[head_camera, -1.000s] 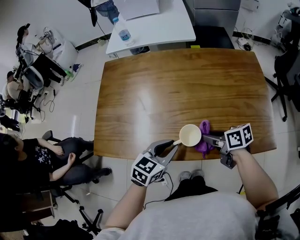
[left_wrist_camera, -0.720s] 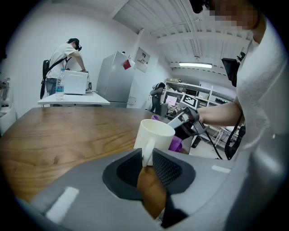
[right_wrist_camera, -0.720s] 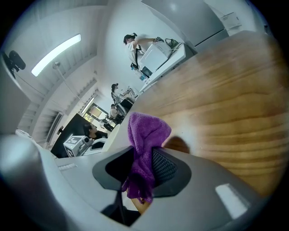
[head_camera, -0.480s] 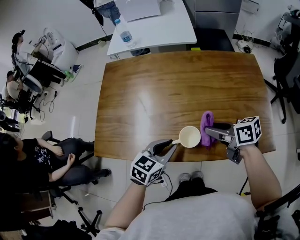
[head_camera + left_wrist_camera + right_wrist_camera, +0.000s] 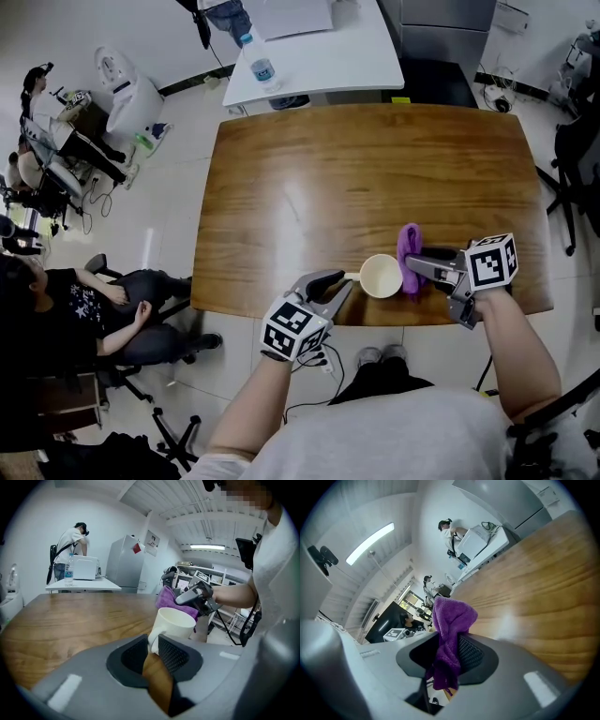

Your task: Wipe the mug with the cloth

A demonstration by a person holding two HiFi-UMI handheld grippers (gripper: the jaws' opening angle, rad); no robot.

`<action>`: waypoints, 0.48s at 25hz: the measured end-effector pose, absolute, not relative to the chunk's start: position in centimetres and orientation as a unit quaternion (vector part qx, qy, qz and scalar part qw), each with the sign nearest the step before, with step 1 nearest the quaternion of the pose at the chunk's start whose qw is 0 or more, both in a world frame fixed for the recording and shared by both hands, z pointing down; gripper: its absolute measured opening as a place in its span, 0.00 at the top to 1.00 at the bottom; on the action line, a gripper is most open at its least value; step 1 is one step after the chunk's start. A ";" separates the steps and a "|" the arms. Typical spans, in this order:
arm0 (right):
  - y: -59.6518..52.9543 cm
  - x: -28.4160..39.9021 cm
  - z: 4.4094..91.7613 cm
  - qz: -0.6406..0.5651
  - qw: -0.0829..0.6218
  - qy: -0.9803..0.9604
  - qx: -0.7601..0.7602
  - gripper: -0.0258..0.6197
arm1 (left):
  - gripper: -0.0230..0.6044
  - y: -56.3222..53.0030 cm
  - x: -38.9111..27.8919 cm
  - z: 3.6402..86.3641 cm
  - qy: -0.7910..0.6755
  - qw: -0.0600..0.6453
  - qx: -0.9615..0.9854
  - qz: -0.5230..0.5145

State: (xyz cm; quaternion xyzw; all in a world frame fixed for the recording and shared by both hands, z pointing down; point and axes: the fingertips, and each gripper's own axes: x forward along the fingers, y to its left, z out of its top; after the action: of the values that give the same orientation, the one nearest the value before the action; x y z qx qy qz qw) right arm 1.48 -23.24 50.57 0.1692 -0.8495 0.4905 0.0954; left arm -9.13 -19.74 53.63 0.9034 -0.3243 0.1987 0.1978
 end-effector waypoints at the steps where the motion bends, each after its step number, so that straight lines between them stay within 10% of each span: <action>1: -23.3 1.4 50.8 0.493 0.095 -0.849 0.167 0.77 | 0.86 -19.8 -9.2 53.6 -0.325 0.198 0.903 0.198; 12: -22.9 1.3 57.0 0.474 0.219 -0.831 0.193 0.77 | 0.86 -20.8 -9.3 53.5 -0.329 0.198 0.904 0.188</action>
State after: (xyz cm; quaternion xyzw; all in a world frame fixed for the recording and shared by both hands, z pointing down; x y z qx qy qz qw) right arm 1.28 -22.92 56.96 0.1931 -0.8305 0.4742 0.2192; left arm -9.28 -20.85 53.54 0.9037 -0.3294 0.1884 0.1984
